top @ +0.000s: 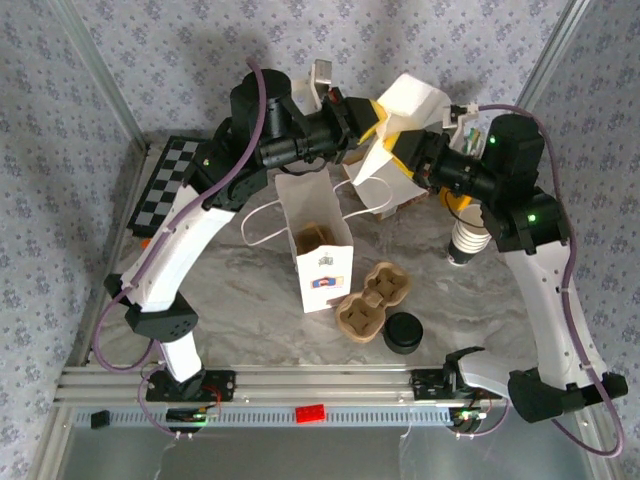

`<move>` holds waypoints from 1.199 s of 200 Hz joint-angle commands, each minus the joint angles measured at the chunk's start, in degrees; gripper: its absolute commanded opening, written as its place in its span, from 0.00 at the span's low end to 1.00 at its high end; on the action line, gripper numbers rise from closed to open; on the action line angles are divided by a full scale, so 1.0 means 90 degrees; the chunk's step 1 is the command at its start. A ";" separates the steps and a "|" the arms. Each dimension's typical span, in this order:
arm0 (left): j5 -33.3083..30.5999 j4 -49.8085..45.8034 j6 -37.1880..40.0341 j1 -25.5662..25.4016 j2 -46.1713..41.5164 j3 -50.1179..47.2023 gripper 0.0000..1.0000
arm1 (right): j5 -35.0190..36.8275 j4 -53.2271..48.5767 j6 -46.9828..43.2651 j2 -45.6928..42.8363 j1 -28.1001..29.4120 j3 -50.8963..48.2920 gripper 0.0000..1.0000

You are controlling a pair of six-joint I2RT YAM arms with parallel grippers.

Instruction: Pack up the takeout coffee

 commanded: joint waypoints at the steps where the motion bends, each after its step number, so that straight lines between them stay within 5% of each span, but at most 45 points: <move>1: -0.0164 0.0179 -0.0151 -0.0085 -0.0160 0.0035 0.00 | -0.0320 0.0646 0.0039 -0.0161 -0.0134 -0.0039 0.24; 38: -0.0531 -0.0392 0.0255 -0.0027 -0.0259 0.0014 0.00 | -0.0333 0.0303 -0.0108 -0.0342 -0.0230 0.0011 0.02; 78: -0.0671 -0.1045 0.0650 0.0225 -0.0359 0.0006 0.00 | -0.0599 0.0112 -0.0061 -0.0306 -0.0033 0.0105 0.00; 117: -0.0889 -0.1706 0.1392 0.0590 -0.0708 -0.0070 0.34 | -0.0609 -0.0787 0.0002 -0.0215 0.0414 0.0393 0.00; 144: -0.0881 -0.2328 0.1847 0.0906 -0.1079 -0.0200 0.43 | -0.0419 -0.1172 0.0049 -0.0053 0.0877 0.0571 0.00; 218: -0.1065 -0.2803 0.1938 0.1969 -0.3470 -0.3513 0.48 | -0.0206 -0.2282 -0.0525 0.0981 0.1884 0.1564 0.00; 240: -0.1127 -0.2780 0.1839 0.1978 -0.3778 -0.4075 0.46 | -0.0068 -0.3846 -0.1560 0.1738 0.1959 0.2612 0.00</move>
